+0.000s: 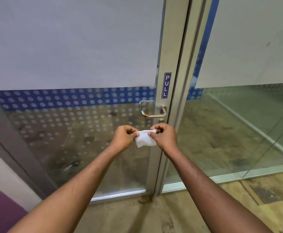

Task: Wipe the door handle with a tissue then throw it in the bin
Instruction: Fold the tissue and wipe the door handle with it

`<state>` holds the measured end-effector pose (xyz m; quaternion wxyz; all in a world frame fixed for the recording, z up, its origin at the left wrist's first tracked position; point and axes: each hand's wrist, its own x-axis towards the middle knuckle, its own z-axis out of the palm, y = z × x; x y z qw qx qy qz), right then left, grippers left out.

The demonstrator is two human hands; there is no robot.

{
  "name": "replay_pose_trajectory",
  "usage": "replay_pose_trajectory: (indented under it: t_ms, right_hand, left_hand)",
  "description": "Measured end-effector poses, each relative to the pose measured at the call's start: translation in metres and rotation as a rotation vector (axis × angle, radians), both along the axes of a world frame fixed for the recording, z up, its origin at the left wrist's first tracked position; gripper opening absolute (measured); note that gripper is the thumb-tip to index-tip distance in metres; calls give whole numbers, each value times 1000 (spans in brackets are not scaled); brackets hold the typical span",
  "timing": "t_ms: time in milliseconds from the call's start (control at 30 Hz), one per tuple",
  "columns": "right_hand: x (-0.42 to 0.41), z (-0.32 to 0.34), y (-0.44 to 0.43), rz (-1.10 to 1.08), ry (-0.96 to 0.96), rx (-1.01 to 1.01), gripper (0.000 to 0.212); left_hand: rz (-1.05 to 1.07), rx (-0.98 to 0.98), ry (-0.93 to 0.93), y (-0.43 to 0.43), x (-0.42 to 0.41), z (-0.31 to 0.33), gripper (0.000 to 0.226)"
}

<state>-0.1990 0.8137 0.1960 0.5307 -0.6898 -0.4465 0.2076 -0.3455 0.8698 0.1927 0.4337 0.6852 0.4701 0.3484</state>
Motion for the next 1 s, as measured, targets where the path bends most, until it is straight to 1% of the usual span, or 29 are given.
replay_pose_trajectory:
  t_ms: [100, 167, 267, 333, 467, 533, 600, 633, 700, 767, 800, 867, 900, 1000]
  right_hand:
    - [-1, -2, 18, -24, -10, -3, 15]
    - [-1, -2, 27, -16, 2, -31, 17]
    - [2, -2, 36, 40, 162, -66, 22]
    - [4, -2, 43, 72, 274, -66, 21]
    - [15, -6, 55, 7, 327, -35, 12]
    - [20, -12, 58, -20, 359, -40, 14]
    - [24, -13, 67, -4, 364, -52, 20]
    - [27, -12, 69, 15, 368, -49, 22]
    - [52, -3, 91, 91, 390, -36, 21]
    - [62, 3, 98, 136, 383, -32, 21]
    - [63, 7, 98, 151, 377, -26, 18]
    - [67, 14, 97, 207, 377, -12, 6]
    - [71, 17, 97, 254, 390, -12, 8]
    - [89, 27, 104, 399, 360, -82, 32]
  left_hand:
    - [-16, 22, 17, 22, 2, 3, 8]
    - [-10, 32, 3, 34, 6, 3, 12]
    - [-19, 13, -64, 47, 14, 1, 8]
    - [-18, -23, -121, 54, 20, -1, 8]
    - [10, -114, -213, 60, 33, -10, 9]
    - [51, -126, -256, 58, 40, -16, 20]
    - [88, -125, -260, 60, 46, -17, 29]
    - [98, -147, -280, 60, 49, -15, 30]
    - [142, -237, -400, 73, 70, -1, 25]
    - [69, -383, -480, 78, 70, 9, 19]
    - [12, -425, -476, 78, 66, 12, 18]
    - [-58, -438, -419, 80, 61, 17, 19]
    - [-63, -429, -400, 83, 61, 21, 20]
    - [-26, -357, -340, 99, 69, 30, 25]
